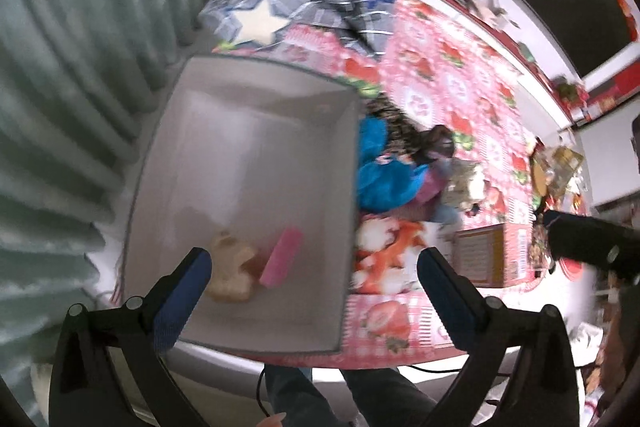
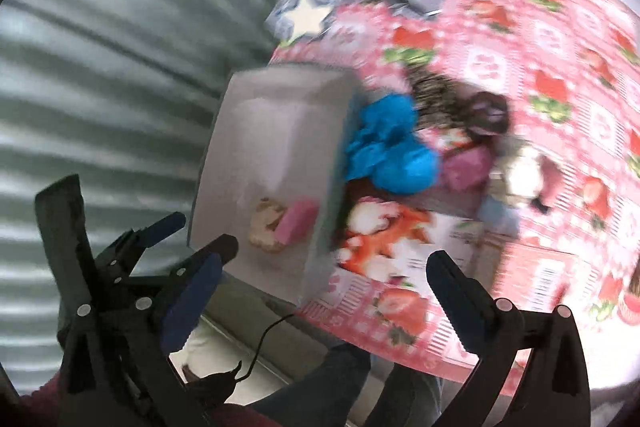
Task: Organize soft objects
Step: 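Move both grippers back to the pile of soft items, then grasp the dark striped knit hat with the left gripper while the right gripper grasps the pink knit sock, then carry the dark hat and pink sock in both grippers toward the white box, then hold the dark hat and pink sock above the white box with both grippers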
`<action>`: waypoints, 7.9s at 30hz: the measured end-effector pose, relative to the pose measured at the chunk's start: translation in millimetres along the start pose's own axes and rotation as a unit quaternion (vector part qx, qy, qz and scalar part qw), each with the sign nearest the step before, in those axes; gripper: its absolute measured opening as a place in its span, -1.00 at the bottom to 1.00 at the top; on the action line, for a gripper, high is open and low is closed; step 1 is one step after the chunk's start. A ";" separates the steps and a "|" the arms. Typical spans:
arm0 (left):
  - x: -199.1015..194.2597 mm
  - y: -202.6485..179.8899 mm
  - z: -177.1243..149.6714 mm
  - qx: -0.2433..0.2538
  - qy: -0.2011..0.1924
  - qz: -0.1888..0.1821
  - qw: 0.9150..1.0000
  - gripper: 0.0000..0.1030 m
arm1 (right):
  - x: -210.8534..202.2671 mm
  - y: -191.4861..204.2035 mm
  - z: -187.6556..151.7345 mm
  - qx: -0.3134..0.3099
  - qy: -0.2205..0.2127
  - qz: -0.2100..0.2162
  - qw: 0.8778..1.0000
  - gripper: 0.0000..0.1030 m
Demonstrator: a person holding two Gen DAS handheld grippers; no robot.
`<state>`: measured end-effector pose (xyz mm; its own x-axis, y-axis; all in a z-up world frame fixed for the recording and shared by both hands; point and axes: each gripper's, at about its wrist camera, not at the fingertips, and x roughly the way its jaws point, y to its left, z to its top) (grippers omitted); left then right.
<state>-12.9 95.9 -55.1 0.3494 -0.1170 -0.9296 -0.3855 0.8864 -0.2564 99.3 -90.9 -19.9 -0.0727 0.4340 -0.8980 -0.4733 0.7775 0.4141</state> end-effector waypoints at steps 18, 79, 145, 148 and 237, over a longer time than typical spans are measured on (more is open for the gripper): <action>123.4 -168.9 81.0 0.291 0.099 0.191 0.932 0.99 | 8.4 -247.4 -10.3 0.205 0.035 -0.122 0.971 1.00; 348.8 -215.7 173.2 0.146 0.184 0.118 0.965 1.00 | 145.2 -276.6 30.9 0.093 0.067 -0.178 0.977 1.00; 68.1 -159.4 -37.2 0.266 0.083 0.037 0.960 -0.20 | -40.0 -159.1 -93.3 0.131 -0.051 -0.111 0.984 -0.46; 58.9 -154.0 -39.8 0.259 0.073 0.031 0.963 -0.20 | -37.3 -141.4 -102.8 0.117 -0.045 -0.113 0.986 -0.45; -21.7 17.6 -51.0 0.061 -0.008 0.079 0.995 -0.20 | 41.8 46.3 -60.0 -0.103 0.015 -0.076 0.992 -0.45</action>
<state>-70.8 91.2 -52.9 0.3071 0.0343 -0.9511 -0.3305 0.9410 -0.0727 21.7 -64.1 -47.2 -0.0112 0.3026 -0.9530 -0.6495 0.7225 0.2371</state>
